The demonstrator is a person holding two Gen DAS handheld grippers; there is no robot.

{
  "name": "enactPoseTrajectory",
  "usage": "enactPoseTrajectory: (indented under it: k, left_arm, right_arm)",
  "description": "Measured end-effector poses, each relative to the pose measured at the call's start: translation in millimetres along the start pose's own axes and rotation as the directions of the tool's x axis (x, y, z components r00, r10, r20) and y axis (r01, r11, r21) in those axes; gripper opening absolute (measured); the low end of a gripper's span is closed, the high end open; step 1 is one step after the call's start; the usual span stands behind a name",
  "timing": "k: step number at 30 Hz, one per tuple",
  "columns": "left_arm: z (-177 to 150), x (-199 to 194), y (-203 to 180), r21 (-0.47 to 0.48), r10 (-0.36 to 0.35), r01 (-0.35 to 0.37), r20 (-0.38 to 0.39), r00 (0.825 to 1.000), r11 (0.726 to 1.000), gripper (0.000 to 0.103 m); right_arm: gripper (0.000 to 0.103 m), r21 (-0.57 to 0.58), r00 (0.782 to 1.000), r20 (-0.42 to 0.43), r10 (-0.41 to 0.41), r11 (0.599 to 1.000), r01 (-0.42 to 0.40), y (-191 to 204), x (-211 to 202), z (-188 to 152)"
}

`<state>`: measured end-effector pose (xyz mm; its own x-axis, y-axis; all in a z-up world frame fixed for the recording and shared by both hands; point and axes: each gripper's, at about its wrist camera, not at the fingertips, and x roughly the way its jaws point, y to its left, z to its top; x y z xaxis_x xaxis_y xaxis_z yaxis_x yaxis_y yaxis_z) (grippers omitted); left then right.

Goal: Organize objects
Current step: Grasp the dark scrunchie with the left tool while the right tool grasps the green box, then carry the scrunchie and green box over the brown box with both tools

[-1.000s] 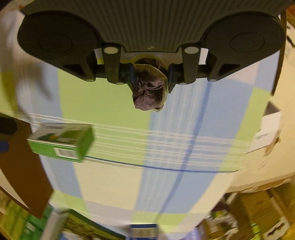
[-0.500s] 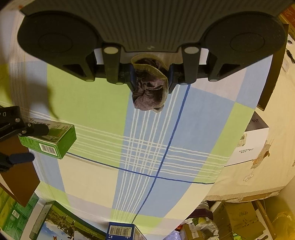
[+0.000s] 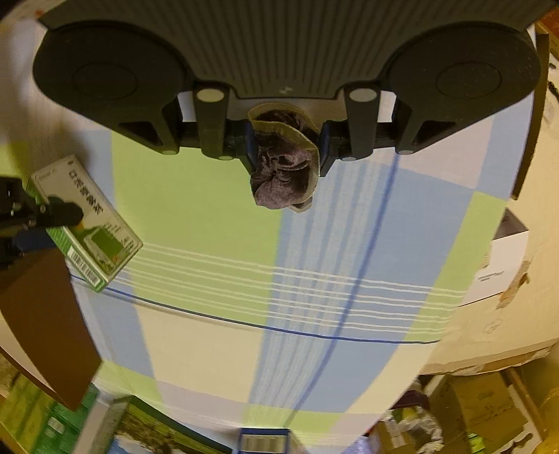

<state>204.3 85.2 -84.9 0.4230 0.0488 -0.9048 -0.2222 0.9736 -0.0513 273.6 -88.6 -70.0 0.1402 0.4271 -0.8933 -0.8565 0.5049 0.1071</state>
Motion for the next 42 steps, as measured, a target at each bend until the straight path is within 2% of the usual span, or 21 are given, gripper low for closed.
enactPoseTrajectory:
  k: [7,14,22,29,37,42]
  left_arm:
    - [-10,-2,-38,0.095,-0.080,0.081,-0.018,0.997,0.992,0.029]
    - [-19,-5,-73,0.187,-0.133,0.139,-0.045,0.990,0.973,0.029]
    - [-24,-7,-85,0.213,-0.136,0.146,-0.059,0.989,0.966,0.029]
    - [-26,-16,-83,0.202,-0.126,0.133,-0.047,0.991,0.970,0.029]
    - [-14,-41,-91,0.201,-0.155,0.149,0.013,0.988,0.968,0.029]
    - [-3,-57,-108,0.220,-0.186,0.170,0.052,0.981,0.960,0.029]
  right_arm:
    - [0.027,0.110,0.999,-0.011,-0.038,0.993,0.038,3,-29,-51]
    - [0.027,0.139,0.998,-0.023,-0.061,0.988,0.064,16,-44,-82]
    - [0.027,0.108,0.995,-0.020,-0.099,0.989,0.101,27,-35,-87]
    - [0.027,0.132,0.996,0.003,-0.084,0.988,0.083,21,-38,-91]
    - [0.027,0.206,0.996,0.067,-0.063,0.977,0.048,7,-70,-93]
    - [0.027,0.259,0.989,0.121,-0.080,0.965,0.046,-5,-97,-96]
